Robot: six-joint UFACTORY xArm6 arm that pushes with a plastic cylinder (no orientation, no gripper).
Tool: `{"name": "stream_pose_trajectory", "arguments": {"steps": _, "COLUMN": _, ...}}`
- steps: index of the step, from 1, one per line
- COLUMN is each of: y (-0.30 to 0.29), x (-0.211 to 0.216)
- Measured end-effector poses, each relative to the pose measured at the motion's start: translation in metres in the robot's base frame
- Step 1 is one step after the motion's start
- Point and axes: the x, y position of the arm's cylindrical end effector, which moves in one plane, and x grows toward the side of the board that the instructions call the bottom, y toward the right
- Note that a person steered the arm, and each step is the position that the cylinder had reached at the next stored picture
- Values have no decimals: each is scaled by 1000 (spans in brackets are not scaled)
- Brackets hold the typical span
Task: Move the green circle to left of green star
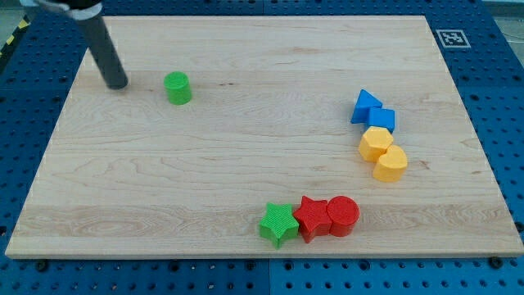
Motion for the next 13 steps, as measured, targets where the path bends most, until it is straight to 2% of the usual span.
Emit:
{"name": "stream_pose_trajectory", "arguments": {"steps": 1, "y": 54, "x": -1}}
{"name": "stream_pose_trajectory", "arguments": {"steps": 2, "y": 121, "x": 24}}
{"name": "stream_pose_trajectory", "arguments": {"steps": 3, "y": 160, "x": 99}}
{"name": "stream_pose_trajectory", "arguments": {"steps": 4, "y": 167, "x": 161}}
{"name": "stream_pose_trajectory", "arguments": {"steps": 5, "y": 167, "x": 155}}
{"name": "stream_pose_trajectory", "arguments": {"steps": 6, "y": 166, "x": 128}}
{"name": "stream_pose_trajectory", "arguments": {"steps": 7, "y": 138, "x": 124}}
{"name": "stream_pose_trajectory", "arguments": {"steps": 8, "y": 126, "x": 148}}
{"name": "stream_pose_trajectory", "arguments": {"steps": 9, "y": 129, "x": 191}}
{"name": "stream_pose_trajectory", "arguments": {"steps": 10, "y": 128, "x": 197}}
{"name": "stream_pose_trajectory", "arguments": {"steps": 11, "y": 102, "x": 184}}
{"name": "stream_pose_trajectory", "arguments": {"steps": 13, "y": 82, "x": 224}}
